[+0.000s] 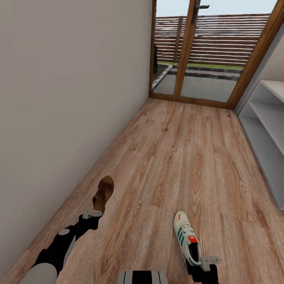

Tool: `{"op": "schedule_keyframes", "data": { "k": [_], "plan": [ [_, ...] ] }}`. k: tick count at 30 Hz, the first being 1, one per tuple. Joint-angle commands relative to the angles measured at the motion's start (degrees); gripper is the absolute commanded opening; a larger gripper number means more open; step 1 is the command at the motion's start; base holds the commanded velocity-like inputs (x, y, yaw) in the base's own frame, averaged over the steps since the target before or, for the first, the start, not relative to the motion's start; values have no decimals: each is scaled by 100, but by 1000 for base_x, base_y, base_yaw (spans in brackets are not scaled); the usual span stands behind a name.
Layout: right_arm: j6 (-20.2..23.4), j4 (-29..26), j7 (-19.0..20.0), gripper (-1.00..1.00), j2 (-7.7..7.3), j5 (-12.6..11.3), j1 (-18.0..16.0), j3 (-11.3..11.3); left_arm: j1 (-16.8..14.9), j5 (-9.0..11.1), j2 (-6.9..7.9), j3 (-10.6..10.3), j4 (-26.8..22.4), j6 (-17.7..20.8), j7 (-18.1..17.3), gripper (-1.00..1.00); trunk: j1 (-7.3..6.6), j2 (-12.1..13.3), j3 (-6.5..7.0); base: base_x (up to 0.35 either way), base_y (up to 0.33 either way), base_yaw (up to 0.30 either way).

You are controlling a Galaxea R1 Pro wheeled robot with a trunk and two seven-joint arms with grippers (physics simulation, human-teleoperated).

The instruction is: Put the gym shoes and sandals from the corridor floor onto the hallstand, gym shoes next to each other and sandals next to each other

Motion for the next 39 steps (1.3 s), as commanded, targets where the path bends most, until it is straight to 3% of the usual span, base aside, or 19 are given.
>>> {"op": "schedule_keyframes", "data": {
  "k": [1,13,39],
  "plan": [
    [-19,3,18,100,1,23,-2,-18,-4,-60,-6,39,-4,-13,-42,-100,-1,-1,4,0,0,0],
    [-19,7,14,100,1,23,-2,-21,-4,-53,-10,39,-4,-15,-32,-100,-1,-1,92,0,0,0],
    [-19,-23,-4,100,1,14,-2,-73,-79,-73,-61,30,-90,60,-21,-100,-1,-1,102,0,0,0]
  ]
}}
